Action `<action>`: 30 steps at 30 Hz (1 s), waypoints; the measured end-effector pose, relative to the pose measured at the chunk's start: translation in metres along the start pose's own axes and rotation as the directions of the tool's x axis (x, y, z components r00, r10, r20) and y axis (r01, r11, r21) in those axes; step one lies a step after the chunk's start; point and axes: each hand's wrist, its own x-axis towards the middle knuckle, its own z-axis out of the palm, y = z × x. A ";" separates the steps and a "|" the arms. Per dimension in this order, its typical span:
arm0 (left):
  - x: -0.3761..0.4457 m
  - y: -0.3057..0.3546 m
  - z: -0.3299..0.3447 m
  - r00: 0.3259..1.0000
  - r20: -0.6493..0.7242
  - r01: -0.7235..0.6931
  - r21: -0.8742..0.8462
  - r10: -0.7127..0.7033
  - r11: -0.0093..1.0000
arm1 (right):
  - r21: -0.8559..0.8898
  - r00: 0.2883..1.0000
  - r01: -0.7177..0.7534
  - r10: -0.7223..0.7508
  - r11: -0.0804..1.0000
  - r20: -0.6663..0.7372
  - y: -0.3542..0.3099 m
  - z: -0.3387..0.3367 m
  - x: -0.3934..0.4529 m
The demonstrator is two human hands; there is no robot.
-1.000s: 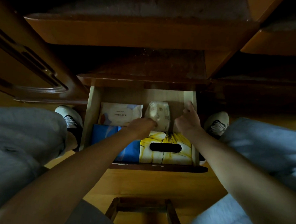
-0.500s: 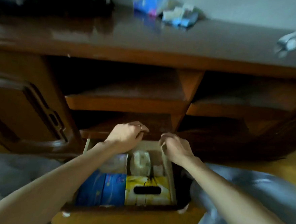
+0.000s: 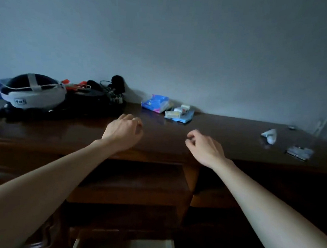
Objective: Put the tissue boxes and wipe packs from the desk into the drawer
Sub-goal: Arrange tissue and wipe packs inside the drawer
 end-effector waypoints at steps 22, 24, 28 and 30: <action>0.111 -0.031 0.107 0.999 0.031 0.030 0.091 -0.033 0.995 | -0.336 0.964 -0.207 0.249 0.919 0.088 0.025 0.105 0.226; 0.110 -0.031 0.106 0.999 0.022 0.030 0.080 -0.031 0.996 | -0.358 0.976 -0.157 0.199 0.921 0.084 0.025 0.100 0.222; 0.106 -0.027 0.098 0.999 0.022 0.032 0.028 -0.033 0.999 | -0.336 0.998 -0.007 0.029 0.942 0.060 0.025 0.081 0.187; 0.103 -0.023 0.093 0.999 0.022 0.036 -0.034 -0.035 0.999 | -0.313 0.997 0.076 -0.076 0.947 0.011 0.022 0.065 0.161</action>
